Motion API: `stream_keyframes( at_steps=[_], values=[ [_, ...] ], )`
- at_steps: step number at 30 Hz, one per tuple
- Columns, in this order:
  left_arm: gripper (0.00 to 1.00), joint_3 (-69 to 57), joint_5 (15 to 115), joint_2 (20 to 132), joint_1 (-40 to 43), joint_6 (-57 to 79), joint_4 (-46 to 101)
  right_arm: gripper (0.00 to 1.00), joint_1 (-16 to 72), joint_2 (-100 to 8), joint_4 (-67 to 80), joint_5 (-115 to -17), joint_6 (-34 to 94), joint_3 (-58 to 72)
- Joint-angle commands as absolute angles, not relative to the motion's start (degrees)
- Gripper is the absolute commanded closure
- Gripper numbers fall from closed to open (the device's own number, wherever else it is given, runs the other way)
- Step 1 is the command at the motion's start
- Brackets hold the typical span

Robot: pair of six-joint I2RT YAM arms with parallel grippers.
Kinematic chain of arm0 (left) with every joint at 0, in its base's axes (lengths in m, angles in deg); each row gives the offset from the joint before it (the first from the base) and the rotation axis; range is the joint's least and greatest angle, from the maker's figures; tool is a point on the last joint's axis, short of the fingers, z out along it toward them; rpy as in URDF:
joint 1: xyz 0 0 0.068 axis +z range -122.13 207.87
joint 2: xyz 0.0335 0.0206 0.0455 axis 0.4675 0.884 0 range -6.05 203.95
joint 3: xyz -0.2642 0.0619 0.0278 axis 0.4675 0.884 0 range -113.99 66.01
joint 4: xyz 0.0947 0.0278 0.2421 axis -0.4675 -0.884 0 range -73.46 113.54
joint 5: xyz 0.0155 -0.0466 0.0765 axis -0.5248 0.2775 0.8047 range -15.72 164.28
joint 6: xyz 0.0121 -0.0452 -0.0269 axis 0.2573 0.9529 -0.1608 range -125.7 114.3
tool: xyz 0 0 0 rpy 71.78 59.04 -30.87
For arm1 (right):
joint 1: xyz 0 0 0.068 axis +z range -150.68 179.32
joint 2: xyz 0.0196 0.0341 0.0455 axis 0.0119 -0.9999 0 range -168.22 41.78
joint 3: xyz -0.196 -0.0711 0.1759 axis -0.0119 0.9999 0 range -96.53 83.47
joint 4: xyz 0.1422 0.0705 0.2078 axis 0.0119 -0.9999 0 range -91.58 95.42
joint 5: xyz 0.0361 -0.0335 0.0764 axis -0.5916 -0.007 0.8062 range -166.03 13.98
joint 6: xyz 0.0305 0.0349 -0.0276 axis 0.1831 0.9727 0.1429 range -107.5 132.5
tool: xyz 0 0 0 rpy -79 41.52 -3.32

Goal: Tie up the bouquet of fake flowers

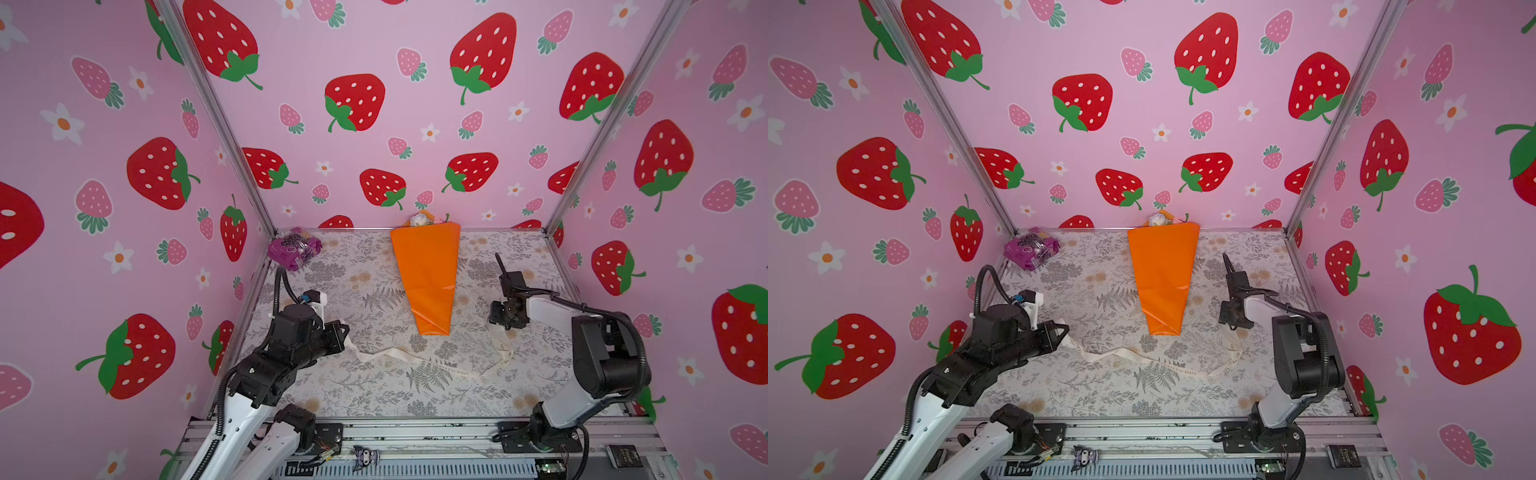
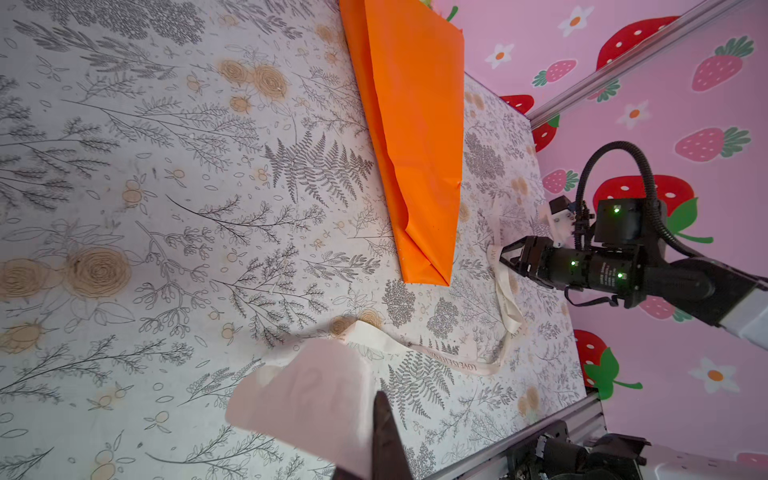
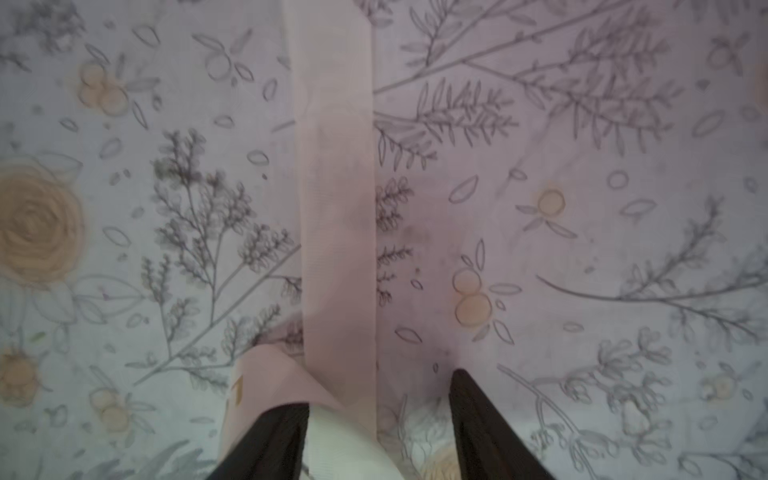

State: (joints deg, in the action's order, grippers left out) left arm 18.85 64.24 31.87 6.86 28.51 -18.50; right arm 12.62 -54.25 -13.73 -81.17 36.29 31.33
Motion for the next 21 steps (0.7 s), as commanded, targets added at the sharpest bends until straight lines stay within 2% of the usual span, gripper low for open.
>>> stream_keyframes(
  at_steps=[1, 6, 9, 12, 13, 14, 15, 17, 21],
  values=[
    [1.00, 16.35, 67.98, 32.03, 7.19, 26.64, -22.45, 0.44, 12.27, -57.33, -13.82, -79.94, 33.46, 28.68],
    [1.00, 16.86, 68.29, 32.09, 7.35, 27.08, -22.12, 0.44, 12.29, -58.65, -13.84, -78.23, 33.58, 26.95],
    [1.00, 16.71, 68.56, 32.44, 7.31, 26.90, -22.22, 0.43, 12.24, -56.05, -14.70, -77.47, 33.99, 25.09],
    [1.00, 16.31, 70.06, 32.46, 7.42, 26.72, -23.20, 0.47, 11.96, -51.64, -14.45, -80.25, 34.79, 24.37],
    [1.00, 16.11, 70.83, 32.29, 7.45, 26.76, -23.55, 0.66, 11.34, -50.49, -13.84, -80.76, 34.21, 24.54],
    [1.00, 15.96, 71.71, 32.07, 7.43, 26.81, -23.95, 0.78, 10.29, -49.87, -13.78, -80.58, 34.03, 24.67],
    [1.00, 15.88, 72.27, 31.94, 7.41, 26.86, -24.16, 0.81, 9.38, -49.71, -13.82, -79.99, 34.31, 24.28],
    [1.00, 15.71, 72.52, 31.75, 7.49, 26.65, -24.49, 0.76, 8.72, -49.32, -17.15, -79.12, 33.85, 22.26],
    [1.00, 15.93, 72.27, 31.71, 7.50, 26.86, -23.93, 0.73, 10.88, -44.81, -16.21, -63.06, 32.62, 26.40]
  ],
)
